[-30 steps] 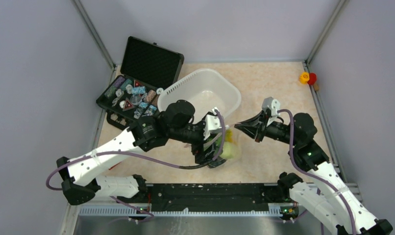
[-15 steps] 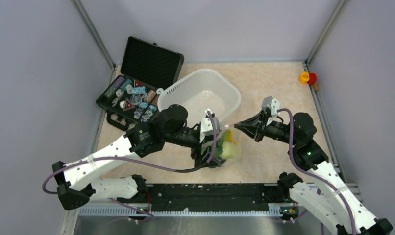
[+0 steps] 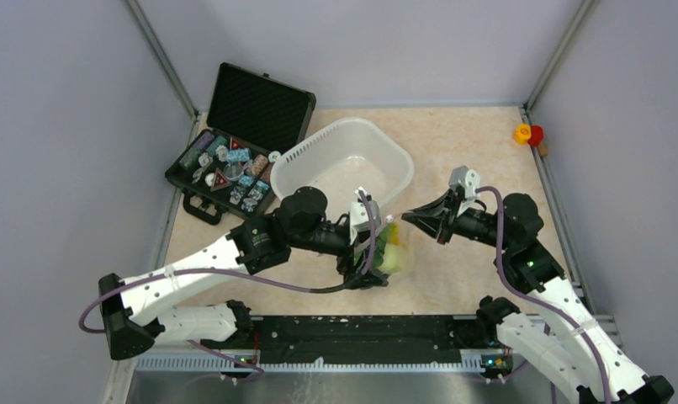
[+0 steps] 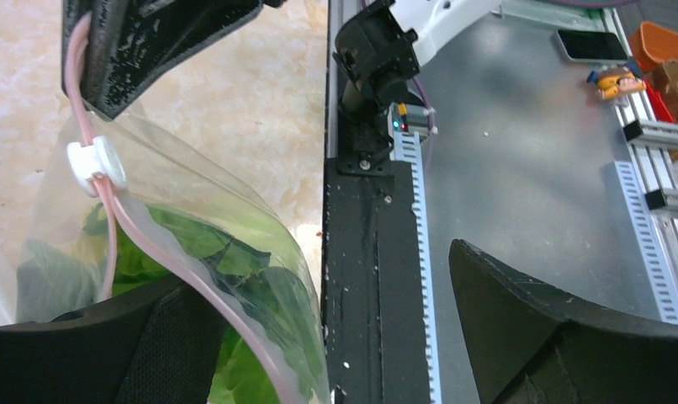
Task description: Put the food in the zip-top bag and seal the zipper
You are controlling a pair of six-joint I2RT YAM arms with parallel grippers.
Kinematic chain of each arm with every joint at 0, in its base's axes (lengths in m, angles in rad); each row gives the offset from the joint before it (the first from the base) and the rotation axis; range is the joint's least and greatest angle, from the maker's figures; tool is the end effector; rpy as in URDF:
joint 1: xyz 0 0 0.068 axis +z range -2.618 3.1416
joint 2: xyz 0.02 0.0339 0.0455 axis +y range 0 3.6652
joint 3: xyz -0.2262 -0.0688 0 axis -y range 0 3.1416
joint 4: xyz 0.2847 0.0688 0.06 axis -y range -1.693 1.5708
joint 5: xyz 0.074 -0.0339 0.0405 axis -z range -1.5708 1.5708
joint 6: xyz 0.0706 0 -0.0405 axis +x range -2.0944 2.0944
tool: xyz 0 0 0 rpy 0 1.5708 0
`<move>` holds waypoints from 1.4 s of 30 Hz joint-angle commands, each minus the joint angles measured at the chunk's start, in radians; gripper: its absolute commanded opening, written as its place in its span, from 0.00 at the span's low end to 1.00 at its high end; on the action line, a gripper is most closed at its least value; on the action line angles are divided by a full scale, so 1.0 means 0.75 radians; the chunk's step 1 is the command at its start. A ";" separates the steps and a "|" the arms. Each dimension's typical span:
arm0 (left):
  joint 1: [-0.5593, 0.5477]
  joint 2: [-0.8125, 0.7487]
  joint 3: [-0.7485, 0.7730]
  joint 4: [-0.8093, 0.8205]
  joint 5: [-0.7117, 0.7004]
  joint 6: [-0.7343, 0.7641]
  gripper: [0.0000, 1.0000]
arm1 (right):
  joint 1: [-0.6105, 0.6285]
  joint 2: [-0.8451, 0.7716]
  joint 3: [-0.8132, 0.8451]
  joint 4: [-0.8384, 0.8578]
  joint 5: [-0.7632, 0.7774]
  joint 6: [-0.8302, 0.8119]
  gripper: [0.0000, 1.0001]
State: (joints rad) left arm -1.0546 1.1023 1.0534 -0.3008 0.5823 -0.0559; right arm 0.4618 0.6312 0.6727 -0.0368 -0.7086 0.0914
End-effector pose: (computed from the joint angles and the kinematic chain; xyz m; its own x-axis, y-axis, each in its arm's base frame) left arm 0.1291 -0.3062 0.3158 -0.2237 0.2996 -0.9275 0.9704 -0.0204 -0.2406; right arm 0.2006 0.1512 0.3193 -0.0799 0.0377 -0.9961 -0.9174 0.3880 0.0882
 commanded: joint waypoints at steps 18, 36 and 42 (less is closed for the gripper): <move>-0.006 0.103 -0.007 0.101 -0.009 -0.024 0.92 | -0.001 -0.009 0.020 0.072 0.004 0.020 0.00; -0.006 -0.039 0.297 -0.192 -0.311 0.192 0.99 | -0.001 0.000 0.021 0.076 -0.014 0.027 0.00; -0.007 -0.004 0.298 -0.082 -0.377 0.188 0.99 | -0.001 0.008 0.020 0.094 -0.029 0.035 0.00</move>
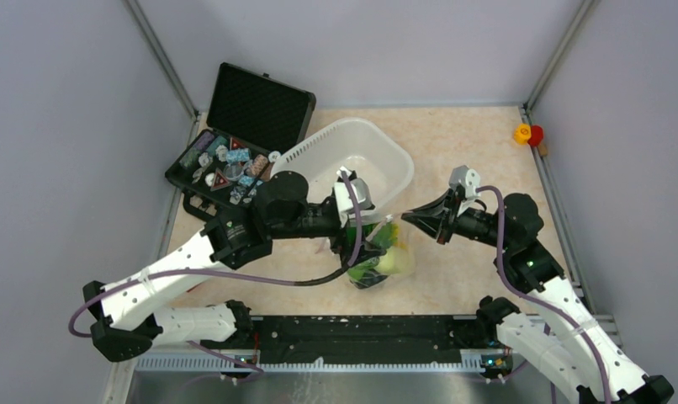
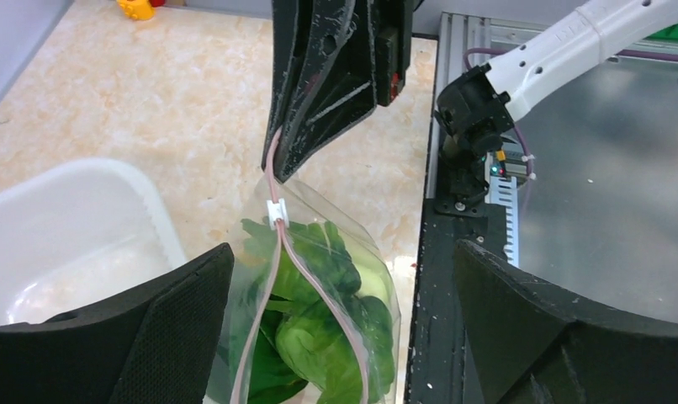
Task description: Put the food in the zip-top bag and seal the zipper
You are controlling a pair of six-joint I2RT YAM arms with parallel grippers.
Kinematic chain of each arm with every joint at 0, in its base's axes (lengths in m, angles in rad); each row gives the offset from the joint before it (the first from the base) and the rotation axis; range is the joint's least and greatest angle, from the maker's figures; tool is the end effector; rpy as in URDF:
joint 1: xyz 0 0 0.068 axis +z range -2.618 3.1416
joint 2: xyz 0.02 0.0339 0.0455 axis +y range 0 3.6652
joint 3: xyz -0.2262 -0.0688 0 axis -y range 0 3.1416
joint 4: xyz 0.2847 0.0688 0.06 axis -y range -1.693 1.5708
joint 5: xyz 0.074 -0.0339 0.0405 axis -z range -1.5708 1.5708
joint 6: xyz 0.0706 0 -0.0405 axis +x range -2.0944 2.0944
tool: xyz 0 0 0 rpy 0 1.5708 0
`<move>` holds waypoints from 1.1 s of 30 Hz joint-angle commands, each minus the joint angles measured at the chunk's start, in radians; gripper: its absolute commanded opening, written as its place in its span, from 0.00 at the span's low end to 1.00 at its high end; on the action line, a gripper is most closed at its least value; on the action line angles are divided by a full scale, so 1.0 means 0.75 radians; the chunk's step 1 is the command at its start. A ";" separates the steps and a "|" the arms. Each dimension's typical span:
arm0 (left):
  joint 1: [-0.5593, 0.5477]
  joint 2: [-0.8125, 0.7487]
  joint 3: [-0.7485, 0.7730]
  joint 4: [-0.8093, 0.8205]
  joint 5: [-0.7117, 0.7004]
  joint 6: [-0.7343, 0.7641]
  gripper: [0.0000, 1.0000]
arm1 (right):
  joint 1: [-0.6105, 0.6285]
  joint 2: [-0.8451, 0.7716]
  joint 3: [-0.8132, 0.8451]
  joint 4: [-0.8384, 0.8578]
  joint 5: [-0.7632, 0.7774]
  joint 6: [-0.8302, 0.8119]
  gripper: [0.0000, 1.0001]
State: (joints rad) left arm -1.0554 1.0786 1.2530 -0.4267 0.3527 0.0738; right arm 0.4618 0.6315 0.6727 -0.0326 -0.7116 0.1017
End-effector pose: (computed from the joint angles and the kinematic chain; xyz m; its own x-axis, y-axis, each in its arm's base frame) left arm 0.1360 -0.2895 0.3863 -0.0503 0.2293 -0.9721 0.9878 0.1550 -0.0146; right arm 0.2005 0.1513 0.3198 -0.0860 0.0431 -0.9954 -0.9181 0.3846 0.0959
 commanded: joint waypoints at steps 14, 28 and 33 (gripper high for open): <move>-0.002 0.307 0.231 -0.042 -0.148 0.105 0.46 | 0.000 0.009 0.013 0.095 -0.034 0.021 0.00; -0.002 0.264 0.251 -0.184 -0.188 0.198 0.00 | -0.002 -0.006 0.008 0.080 0.010 0.009 0.00; -0.003 0.202 0.192 -0.207 -0.256 0.199 0.00 | -0.001 -0.015 0.012 0.060 0.032 0.007 0.00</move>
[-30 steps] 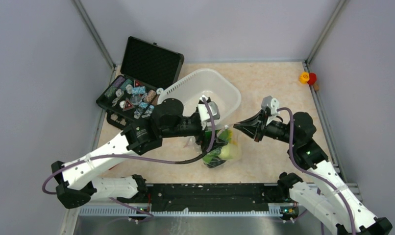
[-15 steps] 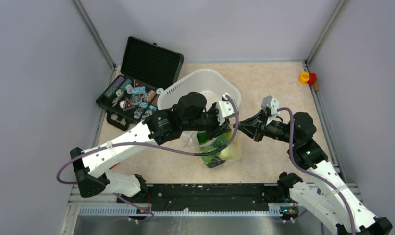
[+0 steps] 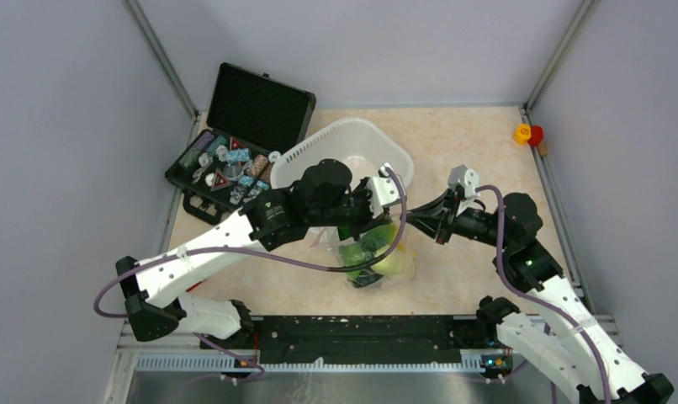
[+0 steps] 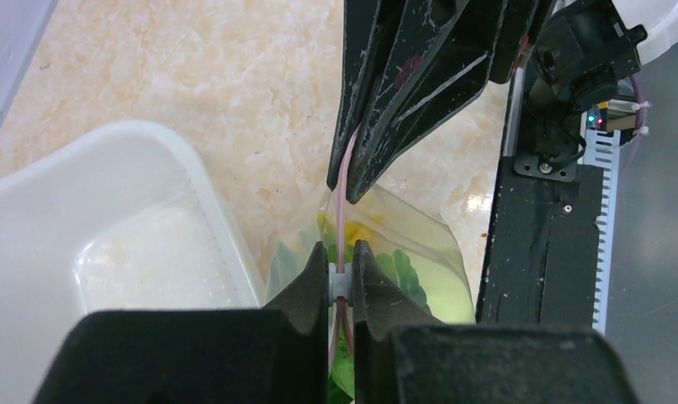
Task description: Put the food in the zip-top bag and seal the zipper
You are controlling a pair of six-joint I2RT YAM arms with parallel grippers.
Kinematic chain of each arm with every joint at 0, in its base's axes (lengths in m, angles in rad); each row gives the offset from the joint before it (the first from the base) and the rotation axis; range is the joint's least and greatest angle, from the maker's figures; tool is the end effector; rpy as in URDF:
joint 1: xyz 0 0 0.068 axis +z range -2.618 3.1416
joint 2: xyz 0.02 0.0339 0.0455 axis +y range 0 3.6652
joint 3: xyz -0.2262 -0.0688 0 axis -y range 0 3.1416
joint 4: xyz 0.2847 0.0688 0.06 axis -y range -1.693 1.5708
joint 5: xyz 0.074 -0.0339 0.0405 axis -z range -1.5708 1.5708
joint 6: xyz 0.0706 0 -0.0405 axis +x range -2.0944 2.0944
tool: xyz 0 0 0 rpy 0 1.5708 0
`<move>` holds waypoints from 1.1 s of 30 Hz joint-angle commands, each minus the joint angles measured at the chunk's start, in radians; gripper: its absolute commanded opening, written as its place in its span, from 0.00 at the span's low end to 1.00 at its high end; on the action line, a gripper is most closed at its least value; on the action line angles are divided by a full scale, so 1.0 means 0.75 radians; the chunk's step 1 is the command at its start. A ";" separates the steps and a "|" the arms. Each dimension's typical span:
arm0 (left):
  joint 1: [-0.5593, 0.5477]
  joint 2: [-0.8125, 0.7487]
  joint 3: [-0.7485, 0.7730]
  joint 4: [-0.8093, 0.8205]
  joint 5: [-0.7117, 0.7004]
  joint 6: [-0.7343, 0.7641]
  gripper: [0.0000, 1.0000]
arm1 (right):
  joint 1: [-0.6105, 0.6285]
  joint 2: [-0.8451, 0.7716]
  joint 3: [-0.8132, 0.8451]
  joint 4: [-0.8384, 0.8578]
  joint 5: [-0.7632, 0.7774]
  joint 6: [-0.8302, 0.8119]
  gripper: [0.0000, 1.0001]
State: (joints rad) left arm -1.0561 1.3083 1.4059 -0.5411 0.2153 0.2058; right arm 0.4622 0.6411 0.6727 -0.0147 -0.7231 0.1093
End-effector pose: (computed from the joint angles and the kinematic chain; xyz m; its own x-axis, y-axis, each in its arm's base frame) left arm 0.1680 -0.3277 0.3581 -0.0136 0.4296 -0.9029 0.9686 0.2300 0.0948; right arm 0.2014 0.1525 0.3199 -0.0860 0.0485 -0.9951 -0.9226 0.3730 0.0980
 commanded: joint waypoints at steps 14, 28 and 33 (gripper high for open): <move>-0.001 -0.217 -0.136 -0.095 -0.205 -0.003 0.00 | -0.002 -0.036 0.035 -0.041 0.068 -0.017 0.00; 0.002 -0.280 -0.134 -0.121 -0.254 0.007 0.00 | -0.002 -0.091 0.007 0.009 0.159 0.022 0.00; 0.002 -0.253 -0.091 -0.098 -0.187 0.013 0.00 | -0.002 -0.037 0.071 -0.025 -0.042 0.006 0.15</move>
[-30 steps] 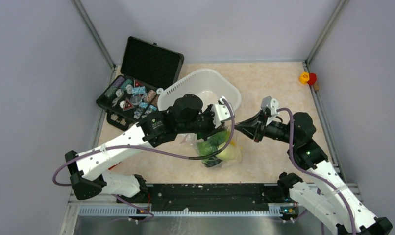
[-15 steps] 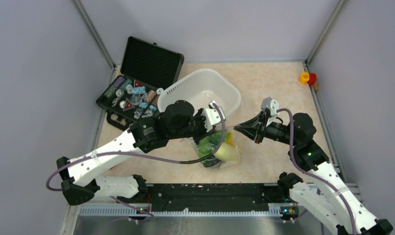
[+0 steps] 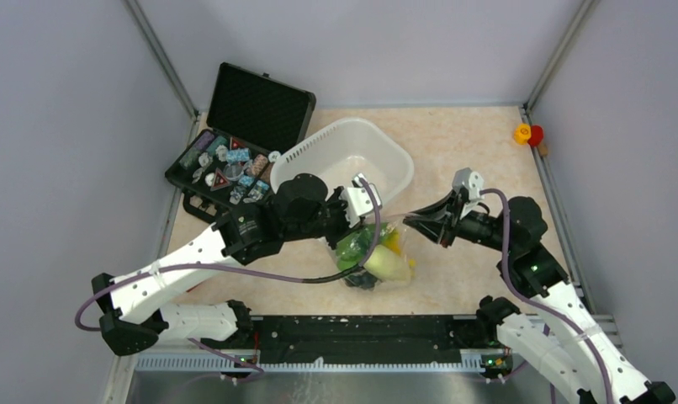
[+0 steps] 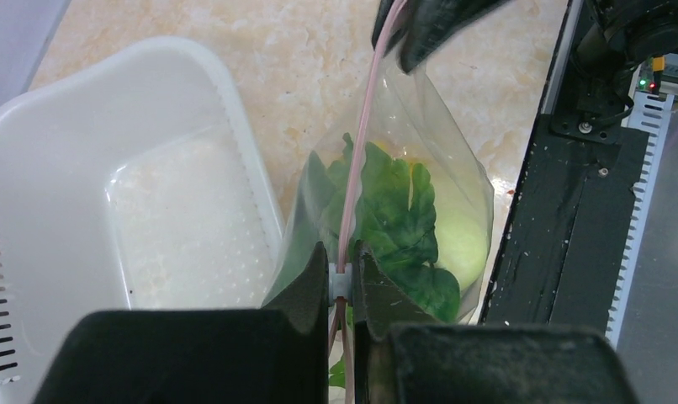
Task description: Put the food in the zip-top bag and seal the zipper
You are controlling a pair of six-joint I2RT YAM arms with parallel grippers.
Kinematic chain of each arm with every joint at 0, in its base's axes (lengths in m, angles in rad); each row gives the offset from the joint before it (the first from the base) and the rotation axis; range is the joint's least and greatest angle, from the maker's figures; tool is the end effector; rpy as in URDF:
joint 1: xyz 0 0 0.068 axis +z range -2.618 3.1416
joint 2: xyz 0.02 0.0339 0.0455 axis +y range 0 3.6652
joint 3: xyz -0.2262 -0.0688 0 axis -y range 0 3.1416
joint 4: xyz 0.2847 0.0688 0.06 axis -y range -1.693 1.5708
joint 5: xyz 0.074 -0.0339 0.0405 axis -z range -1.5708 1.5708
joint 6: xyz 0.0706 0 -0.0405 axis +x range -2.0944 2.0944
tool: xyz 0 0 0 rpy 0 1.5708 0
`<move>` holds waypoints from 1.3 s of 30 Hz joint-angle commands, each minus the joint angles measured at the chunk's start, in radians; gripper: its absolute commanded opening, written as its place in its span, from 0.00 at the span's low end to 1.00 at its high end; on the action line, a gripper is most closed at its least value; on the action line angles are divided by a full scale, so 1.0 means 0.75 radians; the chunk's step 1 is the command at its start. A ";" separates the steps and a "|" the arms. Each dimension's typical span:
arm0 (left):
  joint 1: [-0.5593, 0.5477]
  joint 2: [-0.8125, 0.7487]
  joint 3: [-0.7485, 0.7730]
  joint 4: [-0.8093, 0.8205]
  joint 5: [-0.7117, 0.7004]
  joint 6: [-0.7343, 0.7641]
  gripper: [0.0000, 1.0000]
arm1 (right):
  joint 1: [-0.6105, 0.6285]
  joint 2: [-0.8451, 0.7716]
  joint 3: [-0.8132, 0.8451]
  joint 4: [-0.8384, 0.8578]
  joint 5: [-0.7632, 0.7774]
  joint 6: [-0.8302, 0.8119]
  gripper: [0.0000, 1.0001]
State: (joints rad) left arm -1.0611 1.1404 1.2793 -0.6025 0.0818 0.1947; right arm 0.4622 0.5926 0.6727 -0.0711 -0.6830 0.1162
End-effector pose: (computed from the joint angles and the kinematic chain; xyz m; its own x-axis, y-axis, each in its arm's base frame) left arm 0.1552 -0.2895 0.3534 -0.0388 0.4647 -0.8846 0.9307 0.3390 0.1372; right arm 0.1951 0.1470 0.3236 -0.0976 0.0519 -0.9939 -0.9056 0.4096 0.1103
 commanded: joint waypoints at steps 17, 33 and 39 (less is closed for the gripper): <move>0.009 0.123 0.206 0.036 0.108 0.066 0.00 | -0.001 0.327 0.466 -0.483 -0.143 -0.532 0.73; 0.009 0.136 0.172 0.112 0.107 0.027 0.00 | 0.003 0.431 0.420 -0.277 -0.385 -0.506 0.40; 0.009 0.126 0.167 0.124 0.104 0.022 0.00 | 0.012 0.439 0.410 -0.269 -0.375 -0.511 0.19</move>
State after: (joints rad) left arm -1.0588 1.2526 1.3876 -0.6125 0.1596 0.2260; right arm 0.4629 0.9207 0.9867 -0.3256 -0.9428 -0.2604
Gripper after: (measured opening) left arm 0.057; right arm 0.270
